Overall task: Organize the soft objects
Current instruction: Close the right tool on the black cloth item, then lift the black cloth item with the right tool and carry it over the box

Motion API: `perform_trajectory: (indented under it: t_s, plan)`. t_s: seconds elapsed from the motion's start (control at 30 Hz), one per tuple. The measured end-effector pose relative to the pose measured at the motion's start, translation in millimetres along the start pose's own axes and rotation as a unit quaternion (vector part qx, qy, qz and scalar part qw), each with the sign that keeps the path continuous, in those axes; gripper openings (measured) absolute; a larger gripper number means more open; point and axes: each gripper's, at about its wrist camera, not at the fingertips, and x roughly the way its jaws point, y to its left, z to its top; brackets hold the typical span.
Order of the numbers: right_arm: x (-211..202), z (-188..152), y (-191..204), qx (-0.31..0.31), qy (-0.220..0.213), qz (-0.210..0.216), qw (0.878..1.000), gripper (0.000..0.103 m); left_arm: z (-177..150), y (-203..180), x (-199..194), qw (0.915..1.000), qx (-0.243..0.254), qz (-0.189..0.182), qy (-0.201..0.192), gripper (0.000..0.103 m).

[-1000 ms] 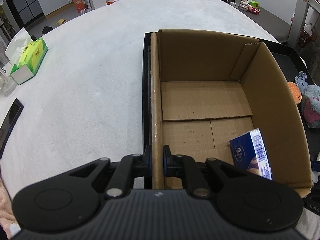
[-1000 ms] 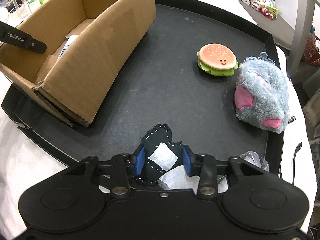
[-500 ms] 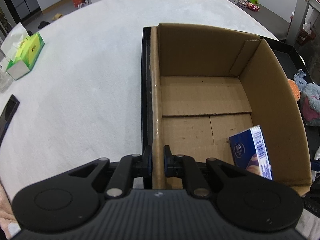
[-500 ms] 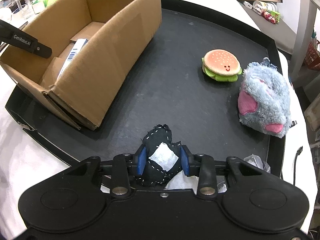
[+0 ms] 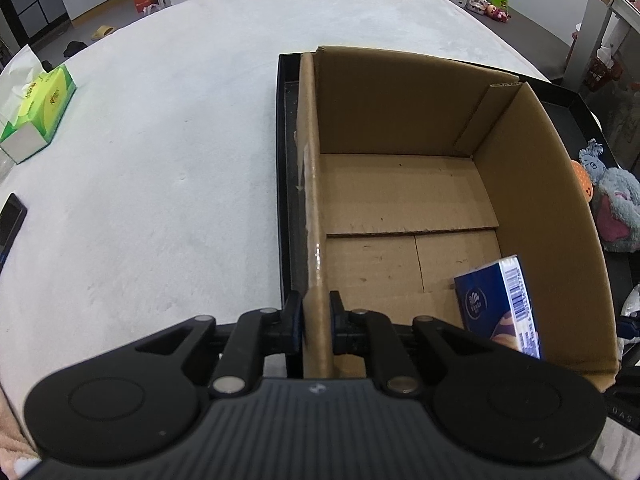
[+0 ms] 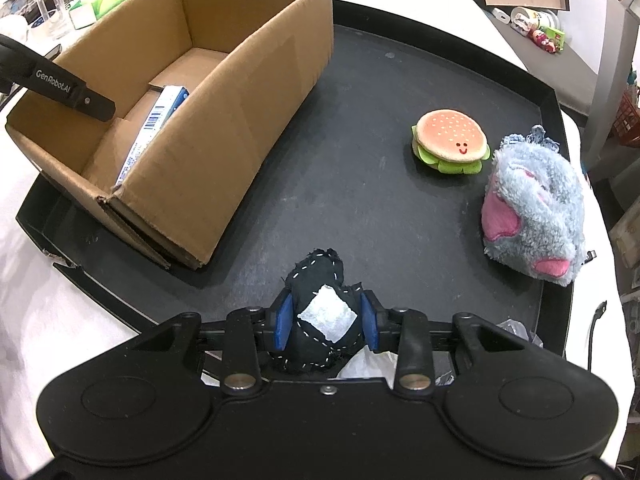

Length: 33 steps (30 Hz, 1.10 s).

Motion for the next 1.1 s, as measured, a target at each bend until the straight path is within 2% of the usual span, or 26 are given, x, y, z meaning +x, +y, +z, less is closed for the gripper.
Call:
perform_trajectory:
  t_s: [0.67, 1.1]
  plan:
    - [-8, 4, 1, 0.0, -0.011, 0.009, 1.0, 0.035, 5, 5, 2, 0.9999, -0.007, -0.008, 0.01, 0.011]
    - [-42, 25, -8, 0.019, -0.045, 0.017, 0.999, 0.035, 5, 4, 2, 0.9999, -0.006, -0.006, 0.009, 0.011]
